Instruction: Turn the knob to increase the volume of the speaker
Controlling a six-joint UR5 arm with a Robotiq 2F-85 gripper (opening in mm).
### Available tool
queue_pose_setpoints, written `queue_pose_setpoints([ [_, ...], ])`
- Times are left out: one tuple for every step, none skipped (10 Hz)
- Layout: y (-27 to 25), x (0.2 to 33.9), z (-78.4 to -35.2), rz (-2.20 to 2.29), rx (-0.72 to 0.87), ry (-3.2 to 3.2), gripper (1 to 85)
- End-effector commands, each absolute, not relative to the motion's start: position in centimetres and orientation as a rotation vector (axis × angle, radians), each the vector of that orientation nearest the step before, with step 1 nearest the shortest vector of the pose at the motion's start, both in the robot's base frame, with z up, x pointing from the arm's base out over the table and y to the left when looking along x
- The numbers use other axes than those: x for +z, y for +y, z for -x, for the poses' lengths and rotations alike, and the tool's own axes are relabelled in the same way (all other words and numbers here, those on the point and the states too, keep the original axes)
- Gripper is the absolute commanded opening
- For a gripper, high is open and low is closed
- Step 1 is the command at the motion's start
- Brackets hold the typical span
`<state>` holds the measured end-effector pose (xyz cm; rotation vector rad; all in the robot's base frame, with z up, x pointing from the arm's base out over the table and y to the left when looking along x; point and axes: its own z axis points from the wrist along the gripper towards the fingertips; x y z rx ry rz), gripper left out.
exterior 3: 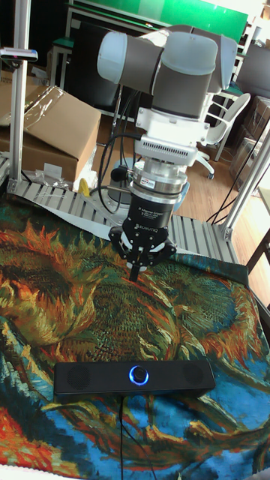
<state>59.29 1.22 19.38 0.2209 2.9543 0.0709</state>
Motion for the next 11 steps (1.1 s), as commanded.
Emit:
queue_pose_setpoints([
  [2.2,19.5,-58.5,-0.132,0.09,3.027,9.3],
  [2.8,19.4,-58.9,-0.139,0.087,3.049,10.3],
  [3.0,19.3,-59.5,-0.146,0.082,3.059,10.7],
  [3.0,19.3,-60.3,-0.151,0.083,3.059,11.7],
  [3.3,19.2,-61.0,-0.154,0.102,3.056,13.0],
  [4.0,18.7,-61.9,-0.17,0.138,3.051,14.0],
  [4.3,18.2,-62.8,-0.17,0.14,3.041,15.0],
  [4.5,17.8,-63.8,-0.165,0.131,3.039,15.7],
  [4.8,17.5,-64.8,-0.162,0.128,3.04,18.0],
  [5.2,17.5,-65.9,-0.162,0.119,3.043,20.3],
  [5.4,17.6,-66.7,-0.161,0.105,3.043,21.0],
])
